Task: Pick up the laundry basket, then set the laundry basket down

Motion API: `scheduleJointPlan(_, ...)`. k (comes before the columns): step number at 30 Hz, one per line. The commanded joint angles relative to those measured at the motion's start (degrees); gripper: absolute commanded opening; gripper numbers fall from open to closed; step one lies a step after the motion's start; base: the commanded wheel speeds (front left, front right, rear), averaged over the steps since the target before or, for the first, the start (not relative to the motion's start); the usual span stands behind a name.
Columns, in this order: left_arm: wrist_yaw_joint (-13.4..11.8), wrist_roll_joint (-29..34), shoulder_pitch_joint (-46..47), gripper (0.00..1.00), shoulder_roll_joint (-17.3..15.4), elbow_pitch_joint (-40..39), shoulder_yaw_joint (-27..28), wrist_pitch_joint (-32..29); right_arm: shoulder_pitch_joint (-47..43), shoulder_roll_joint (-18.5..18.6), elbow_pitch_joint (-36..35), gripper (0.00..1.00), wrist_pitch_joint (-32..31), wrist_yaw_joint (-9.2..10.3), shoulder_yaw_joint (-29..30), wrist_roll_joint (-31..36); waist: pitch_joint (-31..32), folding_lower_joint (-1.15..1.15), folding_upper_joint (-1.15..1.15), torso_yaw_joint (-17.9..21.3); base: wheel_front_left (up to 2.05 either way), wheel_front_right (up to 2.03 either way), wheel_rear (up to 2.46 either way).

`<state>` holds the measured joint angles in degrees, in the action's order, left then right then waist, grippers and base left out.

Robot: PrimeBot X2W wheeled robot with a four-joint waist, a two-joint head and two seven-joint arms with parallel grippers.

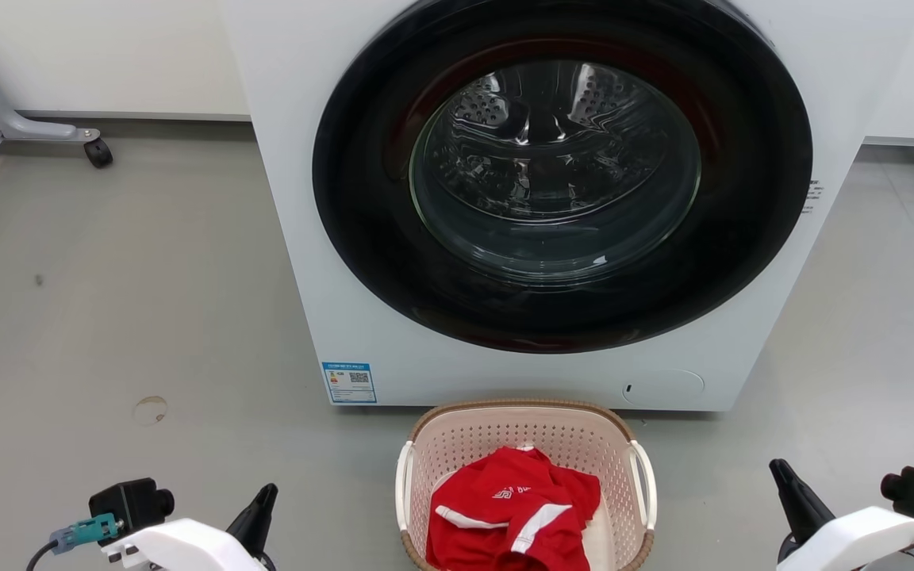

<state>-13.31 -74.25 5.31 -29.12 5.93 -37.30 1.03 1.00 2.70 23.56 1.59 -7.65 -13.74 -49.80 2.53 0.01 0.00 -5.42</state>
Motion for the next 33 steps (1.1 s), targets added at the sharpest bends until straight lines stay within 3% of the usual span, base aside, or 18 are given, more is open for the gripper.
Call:
scheduleJointPlan(1, 0.8, -0.9, 1.8, 0.0, -0.6, -0.9, 2.2, 0.2, 3.0, 1.0, -1.6, 0.0, -0.3, 0.04, 0.8, -1.2, 0.0, -0.01, 0.0, 0.1, 0.0, 0.0, 0.0)
scheduleJointPlan(33, 7.7, -8.5, 1.3, 0.0, 7.1, 2.1, 14.5, -0.8, 3.7, 0.8, -4.3, 0.0, -3.0, 0.08, 7.5, -15.3, -1.0, -0.01, 0.0, 1.9, 0.0, 0.0, 0.0)
